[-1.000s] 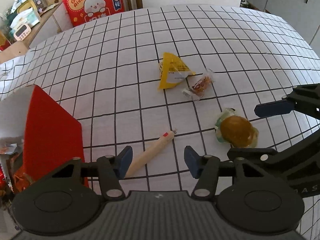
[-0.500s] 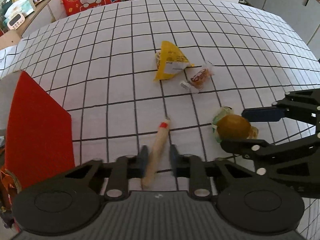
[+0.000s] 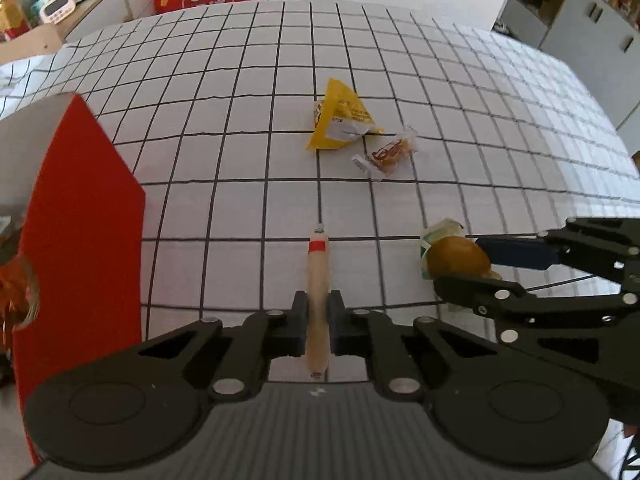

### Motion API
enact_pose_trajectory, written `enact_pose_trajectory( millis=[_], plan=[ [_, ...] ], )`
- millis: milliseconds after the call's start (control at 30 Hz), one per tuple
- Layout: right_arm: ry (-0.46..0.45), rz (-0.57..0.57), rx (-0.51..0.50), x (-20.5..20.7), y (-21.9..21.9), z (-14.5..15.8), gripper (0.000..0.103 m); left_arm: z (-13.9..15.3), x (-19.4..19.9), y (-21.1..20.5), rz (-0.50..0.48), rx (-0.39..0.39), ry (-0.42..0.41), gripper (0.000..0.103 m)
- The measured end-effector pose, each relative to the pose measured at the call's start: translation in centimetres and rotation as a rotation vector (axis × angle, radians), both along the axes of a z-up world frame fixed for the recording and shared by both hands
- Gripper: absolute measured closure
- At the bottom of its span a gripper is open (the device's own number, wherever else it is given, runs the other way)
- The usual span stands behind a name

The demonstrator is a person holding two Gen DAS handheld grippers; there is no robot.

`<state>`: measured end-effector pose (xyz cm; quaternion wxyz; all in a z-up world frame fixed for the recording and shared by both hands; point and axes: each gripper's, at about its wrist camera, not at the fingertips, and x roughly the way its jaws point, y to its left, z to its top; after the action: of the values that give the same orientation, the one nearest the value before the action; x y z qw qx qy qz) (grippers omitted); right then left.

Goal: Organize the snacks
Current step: 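Grasp the wooden stick with the left tool while the right tool grasps the round cake, then carry the wooden stick and round cake with both tools over the box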

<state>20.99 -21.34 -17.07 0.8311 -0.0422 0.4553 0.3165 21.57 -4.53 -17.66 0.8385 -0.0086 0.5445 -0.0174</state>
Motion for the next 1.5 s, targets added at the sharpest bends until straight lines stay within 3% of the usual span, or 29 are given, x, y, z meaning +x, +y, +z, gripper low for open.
enact_pose_trajectory(
  millis=[333,767,1100,1500],
  plan=[
    [-0.030,0.010,0.036,-3.1,-0.8,3.7,0.067,4.3,-3.8,0.8,0.055,-0.059,-0.069,0.093],
    [-0.083,0.061,0.113,-7.2,0.5,9.1,0.067,10.2,-9.9,3.7,0.135,-0.069,-0.165,0.093],
    [-0.135,0.136,0.165,-9.2,4.5,12.9,0.067,13.9,-13.5,7.7,0.193,-0.062,-0.233,0.093],
    [-0.161,0.194,0.174,-10.0,11.4,14.7,0.066,15.5,-15.6,14.5,0.284,-0.035,-0.268,0.093]
  ],
)
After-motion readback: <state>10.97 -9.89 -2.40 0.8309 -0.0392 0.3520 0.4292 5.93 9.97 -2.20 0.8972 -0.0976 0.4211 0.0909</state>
